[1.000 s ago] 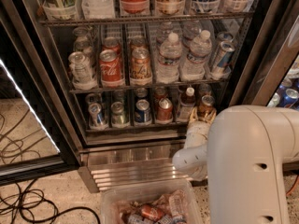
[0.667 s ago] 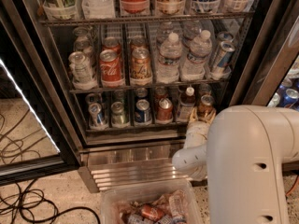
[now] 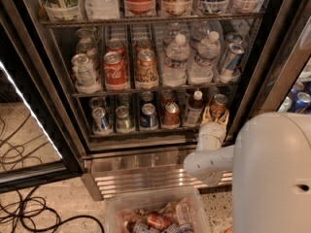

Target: Pick orange can from bottom shelf of fridge

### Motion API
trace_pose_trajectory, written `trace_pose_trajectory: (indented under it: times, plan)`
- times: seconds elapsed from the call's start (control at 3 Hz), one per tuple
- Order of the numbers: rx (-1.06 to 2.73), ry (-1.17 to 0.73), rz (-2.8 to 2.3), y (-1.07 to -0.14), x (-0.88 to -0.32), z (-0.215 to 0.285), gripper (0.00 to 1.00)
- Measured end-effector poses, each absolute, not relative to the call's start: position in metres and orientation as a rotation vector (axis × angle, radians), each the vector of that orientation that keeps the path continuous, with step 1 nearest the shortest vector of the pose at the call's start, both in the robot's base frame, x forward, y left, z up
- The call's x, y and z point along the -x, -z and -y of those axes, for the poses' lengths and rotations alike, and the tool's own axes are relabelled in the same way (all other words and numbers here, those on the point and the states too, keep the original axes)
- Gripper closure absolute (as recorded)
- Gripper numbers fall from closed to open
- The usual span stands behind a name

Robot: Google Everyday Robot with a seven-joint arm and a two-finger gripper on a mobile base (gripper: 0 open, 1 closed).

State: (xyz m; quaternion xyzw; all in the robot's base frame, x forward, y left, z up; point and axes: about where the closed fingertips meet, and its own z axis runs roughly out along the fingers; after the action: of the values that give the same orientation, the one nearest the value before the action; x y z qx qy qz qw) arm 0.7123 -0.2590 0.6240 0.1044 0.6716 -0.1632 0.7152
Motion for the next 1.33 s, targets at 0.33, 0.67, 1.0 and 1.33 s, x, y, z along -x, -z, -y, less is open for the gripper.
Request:
trace_pose_trajectory:
  times: [0.33,0.67,1.0,1.33]
  plan:
    - [-0.282,0.314,-1.414,-0.659,-0.7,0.271,1.0]
    - [-0.288,0.275,-1.352,-0.684,-0.673,0.277,1.0]
    - [-0.242,0.237,-1.328,-0.692,-0.627,0.278,1.0]
    - [-0.231,0.219,-1.328,-0.693,-0.609,0.277,1.0]
